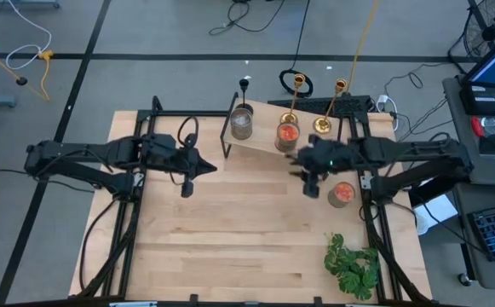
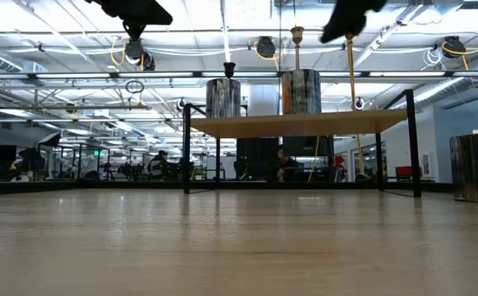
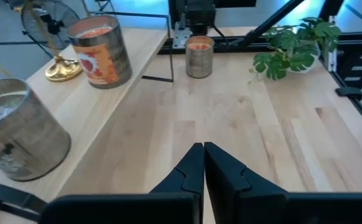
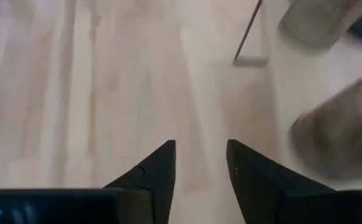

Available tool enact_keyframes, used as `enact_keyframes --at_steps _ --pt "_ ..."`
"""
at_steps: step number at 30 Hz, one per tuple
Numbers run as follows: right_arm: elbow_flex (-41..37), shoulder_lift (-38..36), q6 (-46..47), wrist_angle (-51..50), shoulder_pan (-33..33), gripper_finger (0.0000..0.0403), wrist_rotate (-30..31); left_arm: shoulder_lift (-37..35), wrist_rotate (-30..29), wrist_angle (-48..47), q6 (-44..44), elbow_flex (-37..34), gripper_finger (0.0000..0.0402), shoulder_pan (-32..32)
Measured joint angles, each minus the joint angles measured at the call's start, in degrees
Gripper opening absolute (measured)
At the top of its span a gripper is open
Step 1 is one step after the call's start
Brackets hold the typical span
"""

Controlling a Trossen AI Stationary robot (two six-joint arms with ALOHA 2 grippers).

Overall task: Pick & Place candle stick holders
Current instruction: Put the orange scented candle on the shelf

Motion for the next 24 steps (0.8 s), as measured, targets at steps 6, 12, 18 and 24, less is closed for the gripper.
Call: enact_keyframes --at_steps 6,12,18,24 --pt "0.0 -0.08 15.46 -13.07 7.52 0.0156 0.27 0.0 0.0 0.0 -1.52 0.0 0.0006 -2.08" --pt "-0.12 -0.1 35.73 -27.76 14.03 0.0159 1.37 0.0 -0.04 0.01 -1.49 0.0 0.0021 -3.66" --pt "-6.79 -0.07 47.63 -30.14 17.98 0.0156 -1.17 0.0 -0.04 0.0 -1.49 0.0 0.0004 -4.33" --pt "-15.11 -0.11 55.25 -30.96 18.35 0.0156 -4.85 0.0 -0.07 0.02 -1.29 0.0 0.0019 -4.41"
